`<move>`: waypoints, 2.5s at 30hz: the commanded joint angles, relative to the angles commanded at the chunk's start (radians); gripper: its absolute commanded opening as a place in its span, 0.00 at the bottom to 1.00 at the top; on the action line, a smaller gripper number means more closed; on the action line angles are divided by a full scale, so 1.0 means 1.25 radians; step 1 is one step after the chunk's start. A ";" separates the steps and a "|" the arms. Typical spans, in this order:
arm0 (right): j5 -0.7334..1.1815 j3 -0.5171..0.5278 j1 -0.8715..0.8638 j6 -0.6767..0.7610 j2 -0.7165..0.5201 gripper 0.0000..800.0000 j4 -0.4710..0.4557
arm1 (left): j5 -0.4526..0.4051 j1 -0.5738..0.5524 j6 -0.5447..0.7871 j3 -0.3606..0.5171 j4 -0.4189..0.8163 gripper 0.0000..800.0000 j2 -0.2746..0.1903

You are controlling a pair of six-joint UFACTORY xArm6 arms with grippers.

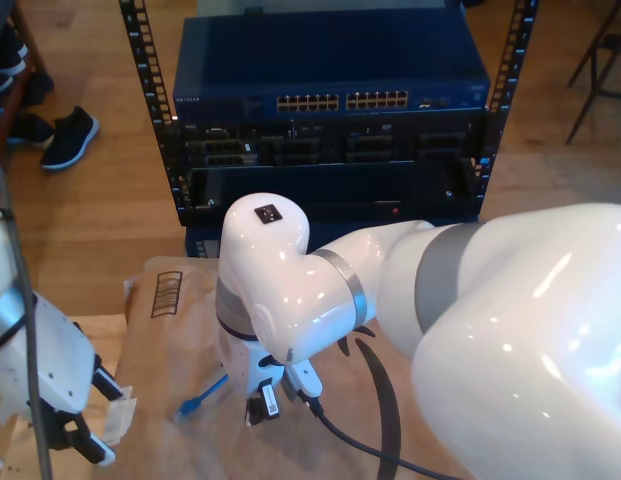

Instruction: Grab the cable and plug it in

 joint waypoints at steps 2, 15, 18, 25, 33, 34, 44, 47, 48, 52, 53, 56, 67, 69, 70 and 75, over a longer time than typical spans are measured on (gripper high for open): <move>0.000 -0.016 0.000 -0.002 0.012 0.94 0.000 | 0.001 0.001 -0.005 0.001 0.000 1.00 0.000; 0.001 -0.039 -0.025 -0.171 0.044 0.94 -0.001 | -0.001 0.002 -0.005 0.009 0.001 1.00 0.000; 0.000 -0.042 -0.027 -0.173 0.059 0.91 -0.001 | -0.001 0.002 -0.005 0.009 0.001 1.00 0.000; -0.023 -0.038 -0.027 -0.167 0.063 0.46 -0.001 | -0.001 0.004 -0.005 0.009 0.001 1.00 0.000; -0.055 -0.033 -0.033 -0.139 0.043 0.00 -0.001 | 0.002 0.004 -0.007 0.009 0.000 1.00 0.000; -0.054 -0.029 -0.034 -0.117 0.033 0.00 -0.001 | 0.002 0.004 -0.009 0.006 -0.001 1.00 0.000; 0.122 0.151 -0.275 -0.047 -0.312 0.00 0.096 | 0.065 -0.049 -0.007 -0.157 -0.164 1.00 0.038; 0.193 0.209 -0.366 -0.052 -0.425 0.00 0.162 | 0.061 -0.137 -0.029 -0.223 -0.206 1.00 0.070; 0.218 0.216 -0.383 -0.058 -0.453 0.00 0.177 | 0.060 -0.164 -0.048 -0.254 -0.222 1.00 0.090; 0.320 0.226 -0.433 -0.083 -0.551 0.00 0.274 | 0.056 -0.242 -0.098 -0.379 -0.269 1.00 0.151; 0.340 0.226 -0.449 -0.086 -0.567 0.00 0.298 | 0.056 -0.248 -0.096 -0.394 -0.287 1.00 0.161; 0.388 0.218 -0.486 -0.092 -0.590 0.00 0.369 | 0.059 -0.260 -0.092 -0.408 -0.354 0.99 0.164; 0.389 0.167 -0.503 -0.124 -0.582 0.00 0.477 | 0.255 -0.191 -0.014 -0.383 -0.601 0.98 0.161; 0.389 0.167 -0.503 -0.139 -0.581 0.00 0.486 | 0.266 -0.187 -0.016 -0.382 -0.599 0.96 0.161; 0.389 0.168 -0.503 -0.140 -0.581 0.00 0.486 | 0.268 -0.182 -0.017 -0.379 -0.600 0.95 0.161; 0.390 0.174 -0.506 -0.141 -0.554 0.00 0.486 | 0.269 -0.177 -0.029 -0.376 -0.605 0.85 0.161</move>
